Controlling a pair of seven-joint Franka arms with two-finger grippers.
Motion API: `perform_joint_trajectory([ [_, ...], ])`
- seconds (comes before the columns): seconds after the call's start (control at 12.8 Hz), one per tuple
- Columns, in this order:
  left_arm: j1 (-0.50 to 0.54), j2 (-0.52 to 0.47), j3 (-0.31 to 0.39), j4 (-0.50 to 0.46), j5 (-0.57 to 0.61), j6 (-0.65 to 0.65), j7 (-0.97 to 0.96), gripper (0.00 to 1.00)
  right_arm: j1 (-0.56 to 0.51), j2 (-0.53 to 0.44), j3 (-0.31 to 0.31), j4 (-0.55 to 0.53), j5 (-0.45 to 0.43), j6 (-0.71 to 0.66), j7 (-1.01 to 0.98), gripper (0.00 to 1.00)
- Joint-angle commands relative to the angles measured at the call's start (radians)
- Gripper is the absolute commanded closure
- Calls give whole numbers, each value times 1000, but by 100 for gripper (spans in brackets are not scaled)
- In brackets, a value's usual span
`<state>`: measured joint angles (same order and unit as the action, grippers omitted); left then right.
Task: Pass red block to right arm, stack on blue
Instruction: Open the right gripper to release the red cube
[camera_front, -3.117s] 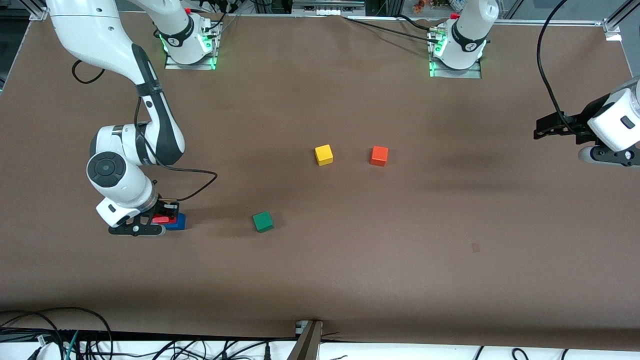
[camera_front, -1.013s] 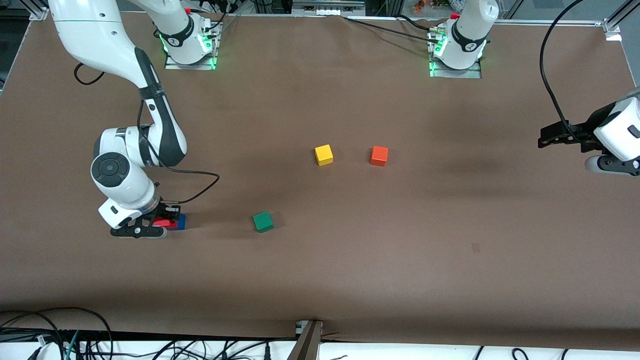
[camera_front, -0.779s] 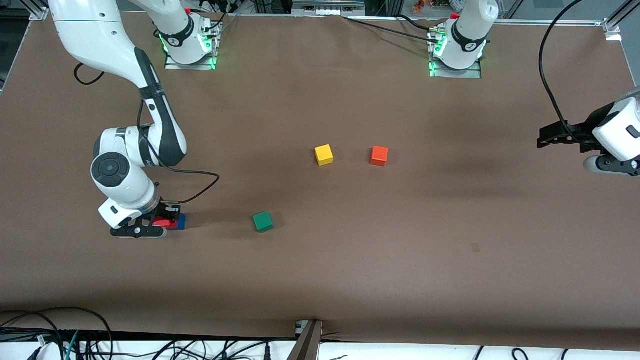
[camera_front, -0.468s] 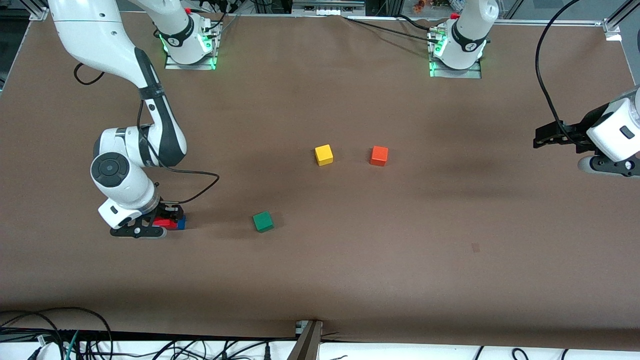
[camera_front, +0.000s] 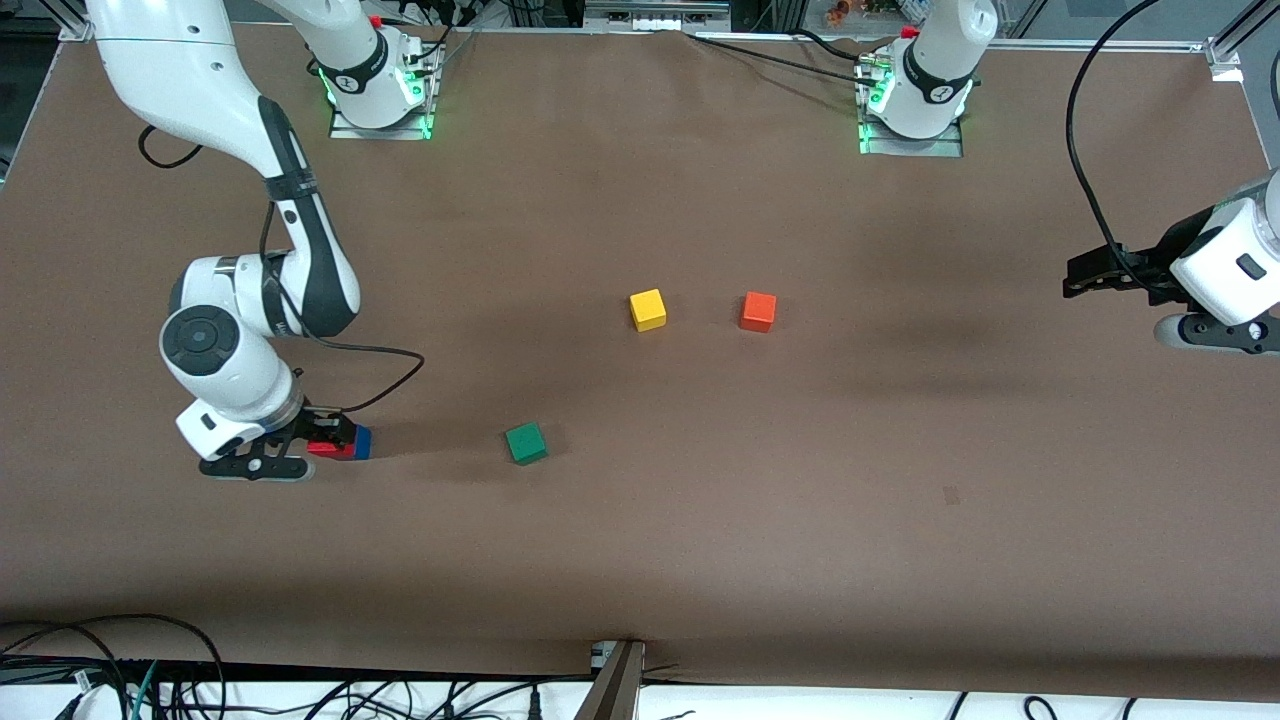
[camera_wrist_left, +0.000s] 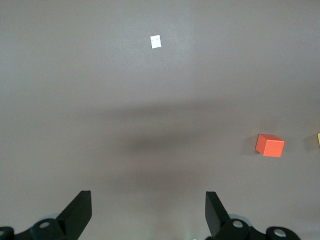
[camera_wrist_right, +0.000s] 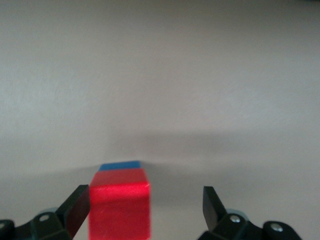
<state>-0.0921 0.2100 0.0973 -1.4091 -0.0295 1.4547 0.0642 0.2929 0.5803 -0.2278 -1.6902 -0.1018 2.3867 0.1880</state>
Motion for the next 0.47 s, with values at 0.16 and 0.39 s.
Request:
perform_joint_trajectory([
  [0.16, -3, 16, -1, 32, -12, -8, -15, 0, -3, -94, 13, 30, 55, -165, 7, 0],
  [0.39, -6, 16, -25, 32, -10, -7, -15, 0, 2, -177, 15, 41, 118, -291, 7, 0],
])
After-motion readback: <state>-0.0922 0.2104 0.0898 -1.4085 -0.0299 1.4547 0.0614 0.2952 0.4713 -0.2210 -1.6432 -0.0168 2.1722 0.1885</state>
